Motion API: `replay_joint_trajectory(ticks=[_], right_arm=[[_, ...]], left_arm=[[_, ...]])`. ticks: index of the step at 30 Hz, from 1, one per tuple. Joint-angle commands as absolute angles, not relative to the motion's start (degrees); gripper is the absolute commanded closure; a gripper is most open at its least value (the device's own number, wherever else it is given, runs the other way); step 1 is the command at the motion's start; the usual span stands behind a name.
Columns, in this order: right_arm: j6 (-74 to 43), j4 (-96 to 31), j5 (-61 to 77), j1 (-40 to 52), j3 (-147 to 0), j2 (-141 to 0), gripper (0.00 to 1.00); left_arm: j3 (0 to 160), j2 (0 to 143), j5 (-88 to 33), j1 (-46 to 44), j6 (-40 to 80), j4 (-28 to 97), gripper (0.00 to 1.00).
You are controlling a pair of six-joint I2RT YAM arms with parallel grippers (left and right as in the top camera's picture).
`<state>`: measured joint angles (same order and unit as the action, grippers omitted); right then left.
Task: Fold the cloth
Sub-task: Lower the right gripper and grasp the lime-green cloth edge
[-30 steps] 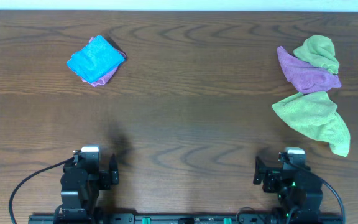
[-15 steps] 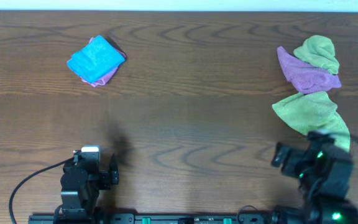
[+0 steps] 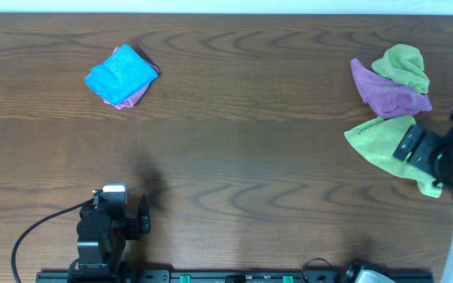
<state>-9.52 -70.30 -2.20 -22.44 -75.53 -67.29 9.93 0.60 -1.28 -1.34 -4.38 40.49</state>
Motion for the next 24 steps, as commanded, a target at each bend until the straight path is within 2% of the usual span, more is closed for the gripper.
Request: replay_joint_trajectory(ticks=[1, 9, 24], right_arm=[[-10.24, -70.59, -3.18, -25.54, -79.02, -72.86, 0.01], [-10.24, -67.61, -3.18, -30.92, -79.5, -84.88, 0.01], [-10.26, -58.43, 0.32, -30.92, -79.44, -97.86, 0.01]], left_arm=[[9.17, 0.21, -0.89, -1.52, -4.73, 40.73, 0.05], [9.17, 0.21, -0.89, -1.52, -4.73, 40.73, 0.05], [9.17, 0.21, -0.89, -1.52, -4.73, 40.73, 0.05]])
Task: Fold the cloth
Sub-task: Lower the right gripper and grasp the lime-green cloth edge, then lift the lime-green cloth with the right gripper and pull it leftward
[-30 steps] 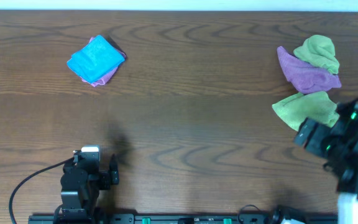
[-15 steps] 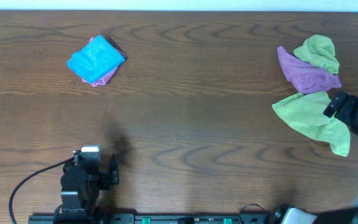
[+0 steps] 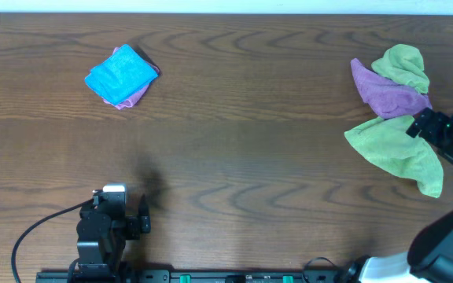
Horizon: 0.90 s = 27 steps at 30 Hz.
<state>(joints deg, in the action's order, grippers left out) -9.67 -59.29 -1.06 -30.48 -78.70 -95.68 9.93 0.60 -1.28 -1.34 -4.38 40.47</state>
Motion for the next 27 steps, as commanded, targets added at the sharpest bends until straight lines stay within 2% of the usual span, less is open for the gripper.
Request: replay_joint_trajectory(ticks=[1, 5, 10, 12, 16, 17, 18, 20, 21, 27], right_arm=[[-10.26, -57.84, 0.51, -30.94, -79.44, -98.78, 0.01], [-10.26, -55.27, 3.64, -30.94, -79.44, -102.74, 0.01], [-10.24, -53.04, 5.93, -30.94, -79.44, -107.59, 0.05], [-10.24, -52.21, 6.5, -30.94, -79.44, -109.1, 0.1], [-9.96, -50.94, 7.11, -30.94, -79.44, -111.22, 0.32], [-9.67, -50.74, 7.27, -30.94, -79.44, -111.59, 0.42], [-9.21, -50.68, 7.79, -30.94, -79.44, -111.7, 0.56], [-8.4, -50.57, 8.25, -30.79, -79.44, -111.85, 0.94], [-7.42, -50.68, 8.91, -30.72, -79.44, -111.74, 0.99], [0.58, -52.38, 19.99, -27.59, -79.44, -107.79, 0.99]], left_arm=[[9.17, 0.21, -0.89, -1.52, -4.73, 40.73, 0.05], [9.17, 0.21, -0.89, -1.52, -4.73, 40.73, 0.05], [9.17, 0.21, -0.89, -1.52, -4.73, 40.73, 0.05], [9.17, 0.21, -0.89, -1.52, -4.73, 40.73, 0.05], [9.17, 0.21, -0.89, -1.52, -4.73, 40.73, 0.05], [9.17, 0.21, -0.89, -1.52, -4.73, 40.73, 0.05], [9.17, 0.21, -0.91, -1.52, -4.73, 40.73, 0.05], [9.17, 0.21, -0.89, -1.52, -4.73, 40.73, 0.05], [9.17, 0.21, -0.89, -1.52, -4.73, 40.73, 0.05], [9.17, 0.21, -0.91, -1.52, -4.71, 40.73, 0.05]])
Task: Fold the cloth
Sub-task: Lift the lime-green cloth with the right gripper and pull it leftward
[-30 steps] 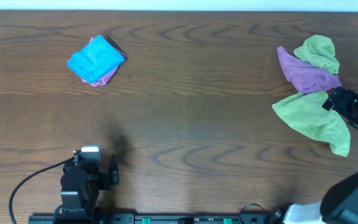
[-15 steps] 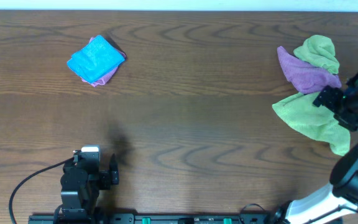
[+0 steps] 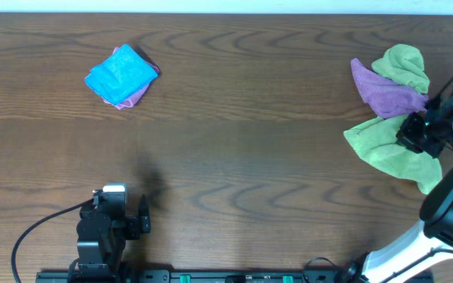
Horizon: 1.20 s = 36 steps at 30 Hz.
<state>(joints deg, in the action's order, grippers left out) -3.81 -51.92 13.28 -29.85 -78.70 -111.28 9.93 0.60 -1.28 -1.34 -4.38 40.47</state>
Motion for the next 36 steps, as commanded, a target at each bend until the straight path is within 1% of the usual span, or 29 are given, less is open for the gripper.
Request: replay_joint_trajectory(ticks=[1, 6, 13, 19, 23, 27, 31, 34, 36], right_arm=[[0.62, -52.84, 20.23, -26.59, -79.44, -106.67, 0.99], [4.19, -56.07, 20.38, -18.46, -79.44, -99.26, 0.99], [4.99, -58.59, 20.43, -1.87, -79.44, -88.42, 0.99], [4.78, -58.5, 20.71, 11.27, -79.44, -84.9, 0.99], [4.8, -57.52, 23.49, 17.8, -79.46, -84.9, 0.99], [4.8, -54.72, 23.79, 21.65, -79.46, -84.93, 0.99], [4.75, -51.86, 21.87, 22.02, -79.46, -85.43, 0.99], [4.73, -50.28, 14.66, 21.04, -79.44, -87.0, 0.99], [0.08, -48.82, 2.31, 19.51, -79.44, -88.95, 0.98]], left_arm=[[9.17, 0.21, -0.89, -1.52, -4.73, 40.73, 0.05], [9.17, 0.21, -0.91, -1.52, -4.73, 40.73, 0.05], [9.17, 0.21, -0.91, -1.52, -4.73, 40.73, 0.05], [9.17, 0.21, -0.91, -1.52, -4.73, 40.73, 0.05], [9.17, 0.21, -0.89, -1.52, -4.73, 40.73, 0.05], [9.17, 0.21, -0.89, -1.52, -4.73, 40.73, 0.05], [9.17, 0.21, -0.89, -1.52, -4.73, 40.73, 0.05], [9.17, 0.21, -0.89, -1.52, -4.73, 40.73, 0.05], [9.17, 0.21, -0.89, -1.52, -4.73, 40.73, 0.05]])
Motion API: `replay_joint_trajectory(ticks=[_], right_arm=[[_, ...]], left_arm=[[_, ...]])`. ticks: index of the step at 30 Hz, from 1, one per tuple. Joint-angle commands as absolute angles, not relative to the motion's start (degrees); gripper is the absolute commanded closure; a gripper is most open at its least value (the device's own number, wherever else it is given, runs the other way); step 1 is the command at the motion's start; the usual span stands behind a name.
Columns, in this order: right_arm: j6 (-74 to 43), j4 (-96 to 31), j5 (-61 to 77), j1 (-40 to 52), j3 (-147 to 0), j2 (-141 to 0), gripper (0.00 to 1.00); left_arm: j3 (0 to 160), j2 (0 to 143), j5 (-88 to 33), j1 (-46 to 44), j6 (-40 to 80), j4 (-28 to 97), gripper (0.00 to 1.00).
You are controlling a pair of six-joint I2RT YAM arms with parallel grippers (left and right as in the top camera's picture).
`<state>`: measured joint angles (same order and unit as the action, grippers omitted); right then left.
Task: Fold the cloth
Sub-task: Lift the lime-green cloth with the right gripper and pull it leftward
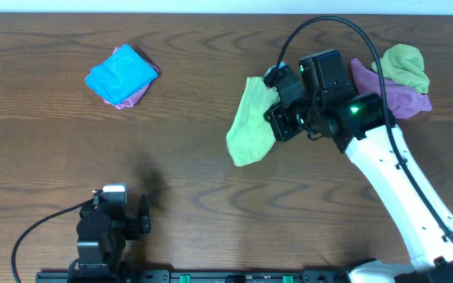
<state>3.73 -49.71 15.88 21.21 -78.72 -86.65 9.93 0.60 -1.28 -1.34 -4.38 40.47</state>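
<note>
A light green cloth (249, 126) hangs bunched and elongated over the middle of the table, right of centre. My right gripper (274, 112) holds its right edge, shut on the fabric, with the arm reaching in from the lower right. The left gripper (142, 215) sits parked at the front left edge, far from the cloth. Its fingers are too small and dark to read.
A folded blue cloth (119, 74) lies on a pink one (138, 93) at the back left. At the back right, a purple cloth (395, 95) lies crumpled with another green cloth (405, 66) on top, partly behind my right arm.
My right gripper was on the light green cloth at the right edge, below the purple cloth. Now it holds that cloth near the table's middle, well to the left. The left arm is unchanged.
The light green cloth lay spread below the purple one at the right edge, my right gripper over its lower right part. The gripper then stood at its upper right edge, then upon it. Now the cloth is bunched in the gripper near the centre.
</note>
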Motion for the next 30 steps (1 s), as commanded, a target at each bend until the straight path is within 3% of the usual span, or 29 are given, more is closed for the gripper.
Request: replay_joint_trajectory(ticks=[1, 3, 5, 7, 15, 23, 30], right_arm=[[-3.33, -47.83, -3.99, 18.39, -79.44, -89.91, 0.98], [-6.17, -45.93, -9.17, 15.42, -79.44, -91.22, 0.75], [-6.22, -45.56, -8.03, 13.45, -79.46, -91.35, 0.23], [-6.2, -45.82, -5.8, 12.56, -79.46, -91.13, 0.03], [-5.91, -48.99, 9.54, 14.17, -79.44, -90.78, 0.04], [-5.5, -49.15, 8.23, 16.23, -79.4, -94.65, 0.09], [-3.77, -38.3, 4.34, 16.23, -79.4, -104.62, 0.13]], left_arm=[[9.17, 0.21, -0.89, -1.52, -4.73, 40.73, 0.05], [9.17, 0.21, -0.89, -1.52, -4.73, 40.73, 0.05], [9.17, 0.21, -0.89, -1.52, -4.73, 40.73, 0.05], [9.17, 0.21, -0.89, -1.52, -4.73, 40.73, 0.05], [9.17, 0.21, -0.89, -1.52, -4.73, 40.73, 0.05], [9.17, 0.21, -0.89, -1.52, -4.73, 40.73, 0.05], [9.17, 0.21, -0.89, -1.52, -4.73, 40.73, 0.05]])
